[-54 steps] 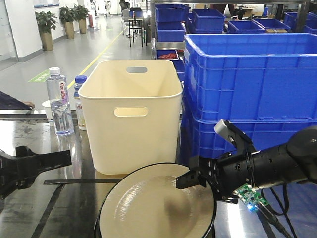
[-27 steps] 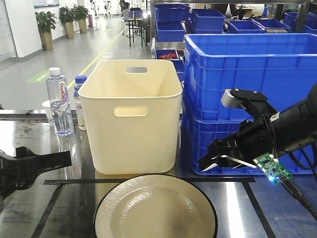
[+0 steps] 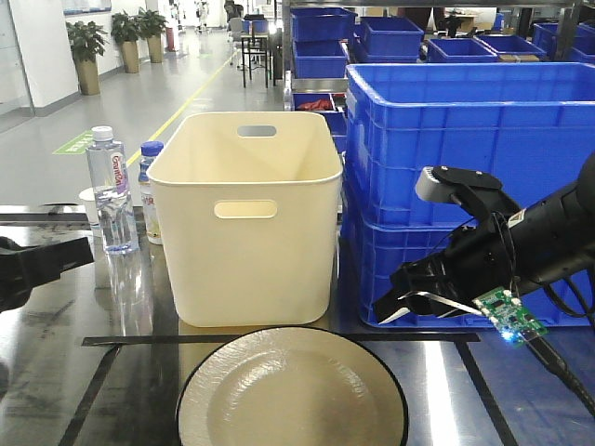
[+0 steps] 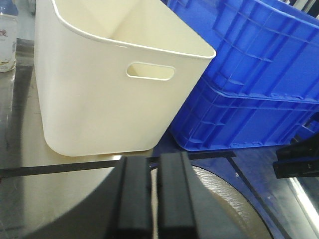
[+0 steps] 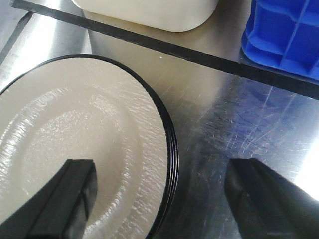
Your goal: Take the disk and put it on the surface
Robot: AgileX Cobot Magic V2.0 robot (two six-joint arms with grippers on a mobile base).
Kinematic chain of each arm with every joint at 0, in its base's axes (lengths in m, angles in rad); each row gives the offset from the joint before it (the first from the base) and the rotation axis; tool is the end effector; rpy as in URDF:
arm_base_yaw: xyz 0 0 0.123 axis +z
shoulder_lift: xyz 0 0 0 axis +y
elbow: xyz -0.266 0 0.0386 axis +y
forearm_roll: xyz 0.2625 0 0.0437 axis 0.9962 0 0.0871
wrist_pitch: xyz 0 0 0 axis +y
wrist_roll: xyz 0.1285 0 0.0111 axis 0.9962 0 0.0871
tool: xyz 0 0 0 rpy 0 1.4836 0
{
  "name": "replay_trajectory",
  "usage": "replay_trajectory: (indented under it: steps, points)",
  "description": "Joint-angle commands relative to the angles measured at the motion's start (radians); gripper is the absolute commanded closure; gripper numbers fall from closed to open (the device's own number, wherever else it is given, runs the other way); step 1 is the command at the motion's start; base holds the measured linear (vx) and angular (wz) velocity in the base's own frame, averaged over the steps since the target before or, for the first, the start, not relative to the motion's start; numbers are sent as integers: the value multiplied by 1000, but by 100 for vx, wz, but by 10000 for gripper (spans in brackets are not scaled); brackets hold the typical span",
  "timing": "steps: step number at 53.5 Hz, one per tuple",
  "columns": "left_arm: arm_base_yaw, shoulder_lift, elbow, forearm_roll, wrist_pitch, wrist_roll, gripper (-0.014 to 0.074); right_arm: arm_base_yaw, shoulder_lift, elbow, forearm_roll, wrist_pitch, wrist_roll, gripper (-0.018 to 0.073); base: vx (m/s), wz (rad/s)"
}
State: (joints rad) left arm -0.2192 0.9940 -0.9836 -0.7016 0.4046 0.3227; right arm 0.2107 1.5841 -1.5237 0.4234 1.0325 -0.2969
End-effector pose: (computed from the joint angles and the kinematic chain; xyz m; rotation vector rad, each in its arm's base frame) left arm 0.2577 -0.0911 0.3783 0.0772 1.8453 -0.6249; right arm 0.3577 0.1231 0.3170 -0.4939 2.4712 0.5128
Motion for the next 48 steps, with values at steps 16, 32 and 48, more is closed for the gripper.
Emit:
replay_trajectory:
  steps: [16, 32, 48]
  points:
    - [-1, -18, -29, -28, -68, 3, 603, -3, -43, -35, 27, -39, 0, -26, 0, 0]
    - [-1, -17, -28, -24, -73, 5, 605, -3, -43, -35, 27, -39, 0, -26, 0, 0]
    - [-1, -155, 207, 259, -311, -150, 604, -3, -43, -35, 26, -40, 0, -26, 0, 0]
